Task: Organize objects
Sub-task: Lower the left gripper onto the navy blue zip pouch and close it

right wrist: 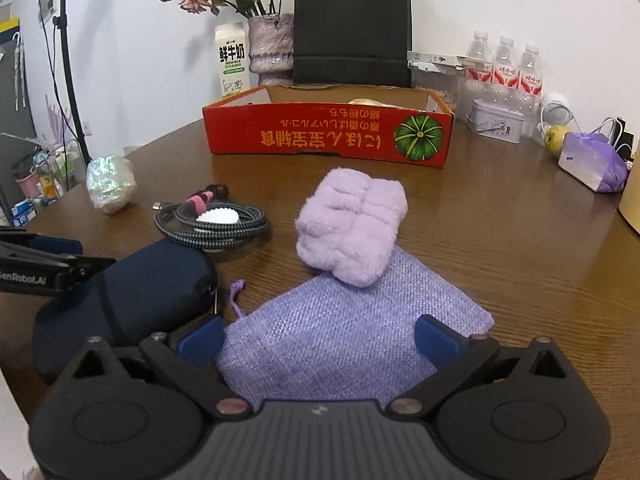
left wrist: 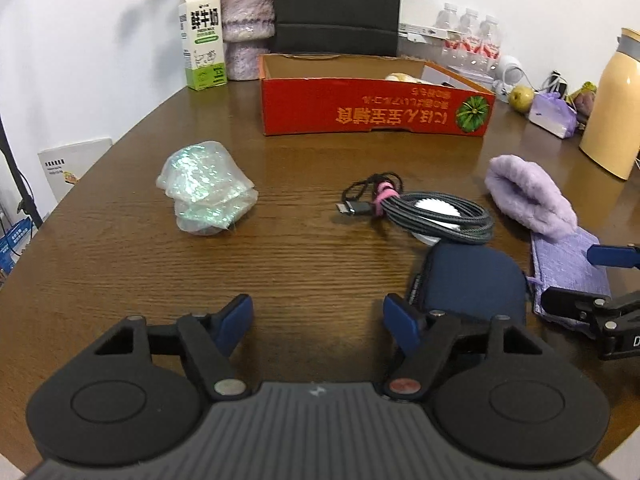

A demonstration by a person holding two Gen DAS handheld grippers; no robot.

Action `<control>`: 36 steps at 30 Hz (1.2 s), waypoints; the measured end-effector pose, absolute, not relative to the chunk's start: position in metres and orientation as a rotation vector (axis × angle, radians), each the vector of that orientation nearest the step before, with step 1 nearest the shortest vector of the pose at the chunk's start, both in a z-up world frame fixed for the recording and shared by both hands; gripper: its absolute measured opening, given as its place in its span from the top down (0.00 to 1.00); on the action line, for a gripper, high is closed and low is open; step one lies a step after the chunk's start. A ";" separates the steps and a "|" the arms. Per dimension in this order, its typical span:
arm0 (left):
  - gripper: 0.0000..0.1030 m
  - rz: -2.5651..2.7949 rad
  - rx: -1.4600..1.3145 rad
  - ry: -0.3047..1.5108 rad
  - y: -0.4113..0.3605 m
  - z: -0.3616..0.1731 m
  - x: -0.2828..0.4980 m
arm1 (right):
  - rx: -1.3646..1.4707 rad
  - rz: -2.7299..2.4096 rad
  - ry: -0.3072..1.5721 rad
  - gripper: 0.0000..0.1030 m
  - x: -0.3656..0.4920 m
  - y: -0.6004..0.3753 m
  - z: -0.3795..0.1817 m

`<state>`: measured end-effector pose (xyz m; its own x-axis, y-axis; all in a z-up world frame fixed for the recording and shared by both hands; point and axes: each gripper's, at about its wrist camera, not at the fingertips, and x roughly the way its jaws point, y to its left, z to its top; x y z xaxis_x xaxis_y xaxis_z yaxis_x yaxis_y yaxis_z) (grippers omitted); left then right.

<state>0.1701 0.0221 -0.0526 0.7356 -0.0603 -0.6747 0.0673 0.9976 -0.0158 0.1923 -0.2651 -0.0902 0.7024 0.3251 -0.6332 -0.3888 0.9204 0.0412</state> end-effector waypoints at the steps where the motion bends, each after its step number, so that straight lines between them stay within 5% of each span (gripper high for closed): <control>1: 0.28 -0.077 0.015 0.743 0.020 -0.052 0.169 | -0.101 0.403 0.688 0.01 0.191 -0.268 -0.090; 7: 0.16 -0.105 0.030 0.729 0.010 -0.047 0.160 | -0.131 0.422 0.703 0.01 0.181 -0.287 -0.089; 9: 0.00 -0.104 0.019 0.715 0.008 -0.042 0.158 | -0.131 0.423 0.703 0.01 0.179 -0.291 -0.088; 36: 0.00 -0.139 0.073 0.836 -0.069 -0.057 0.173 | -0.128 0.446 0.652 0.01 0.173 -0.299 -0.093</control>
<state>0.1728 -0.0685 -0.0566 0.6622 -0.0942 -0.7433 0.1519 0.9883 0.0100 0.1726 -0.2990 -0.0928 0.7040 0.3608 -0.6117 -0.4398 0.8978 0.0234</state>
